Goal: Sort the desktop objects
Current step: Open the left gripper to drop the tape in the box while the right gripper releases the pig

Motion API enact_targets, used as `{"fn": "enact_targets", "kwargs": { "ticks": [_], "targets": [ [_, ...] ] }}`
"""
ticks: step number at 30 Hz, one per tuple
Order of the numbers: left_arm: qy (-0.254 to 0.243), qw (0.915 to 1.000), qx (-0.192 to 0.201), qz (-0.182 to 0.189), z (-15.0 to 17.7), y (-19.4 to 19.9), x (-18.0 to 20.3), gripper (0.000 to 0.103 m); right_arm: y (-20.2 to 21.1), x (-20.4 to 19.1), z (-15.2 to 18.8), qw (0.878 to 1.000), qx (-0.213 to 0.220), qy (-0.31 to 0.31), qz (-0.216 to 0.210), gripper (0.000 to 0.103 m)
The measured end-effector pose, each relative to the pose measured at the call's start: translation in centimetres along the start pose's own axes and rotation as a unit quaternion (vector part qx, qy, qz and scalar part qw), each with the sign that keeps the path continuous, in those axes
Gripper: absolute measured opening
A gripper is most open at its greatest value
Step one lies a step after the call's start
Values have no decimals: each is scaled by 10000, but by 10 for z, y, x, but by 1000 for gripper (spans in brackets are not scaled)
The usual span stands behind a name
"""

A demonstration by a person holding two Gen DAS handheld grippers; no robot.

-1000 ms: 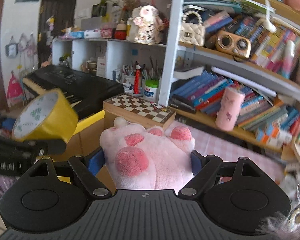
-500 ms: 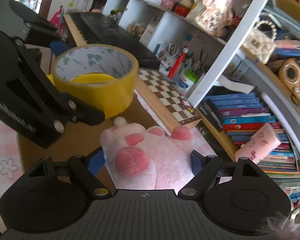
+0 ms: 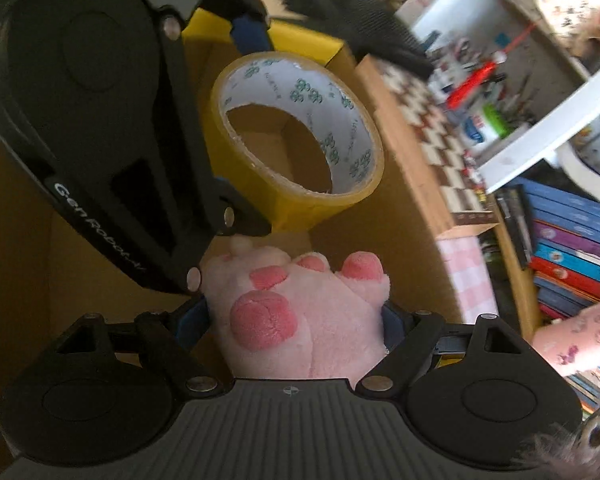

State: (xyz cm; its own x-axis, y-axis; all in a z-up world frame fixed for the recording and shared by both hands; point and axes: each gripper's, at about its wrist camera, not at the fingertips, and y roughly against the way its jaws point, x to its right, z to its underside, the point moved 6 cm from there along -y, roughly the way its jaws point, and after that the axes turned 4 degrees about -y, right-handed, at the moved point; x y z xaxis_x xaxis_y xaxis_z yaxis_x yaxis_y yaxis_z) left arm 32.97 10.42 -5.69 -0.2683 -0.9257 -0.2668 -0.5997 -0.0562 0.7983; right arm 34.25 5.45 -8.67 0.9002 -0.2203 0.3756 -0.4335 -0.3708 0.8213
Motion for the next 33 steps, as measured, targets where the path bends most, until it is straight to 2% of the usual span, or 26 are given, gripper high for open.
{"fn": "enact_targets", "kwargs": {
  "ticks": [6, 13, 21, 24, 26, 29, 33],
  "targets": [
    [-77, 9997, -205, 100, -1, -8, 2, 87, -9, -2, 5, 9997, -145, 152, -125, 83],
    [-87, 9998, -148, 74, -2, -7, 3, 86, -9, -1, 5, 9988, -256, 335, -247, 83],
    [-155, 9999, -10, 9, -1, -2, 5, 88, -11, 1, 7, 9989, -276, 271, -279, 86],
    [-141, 9998, 88, -143, -2, 2, 4, 92, -8, 1, 8, 9993, -171, 214, -238, 90],
    [-67, 9994, 184, -292, -2, 7, 3, 92, -5, 3, 8, 9997, -45, 114, -202, 90],
    [129, 9988, 387, -270, -1, 19, 3, 92, 4, 7, 7, 9998, 182, -59, -80, 90],
    [107, 9966, 677, -452, -1, 39, 3, 93, 22, 13, 1, 9985, 515, -85, 183, 91]
  ]
}}
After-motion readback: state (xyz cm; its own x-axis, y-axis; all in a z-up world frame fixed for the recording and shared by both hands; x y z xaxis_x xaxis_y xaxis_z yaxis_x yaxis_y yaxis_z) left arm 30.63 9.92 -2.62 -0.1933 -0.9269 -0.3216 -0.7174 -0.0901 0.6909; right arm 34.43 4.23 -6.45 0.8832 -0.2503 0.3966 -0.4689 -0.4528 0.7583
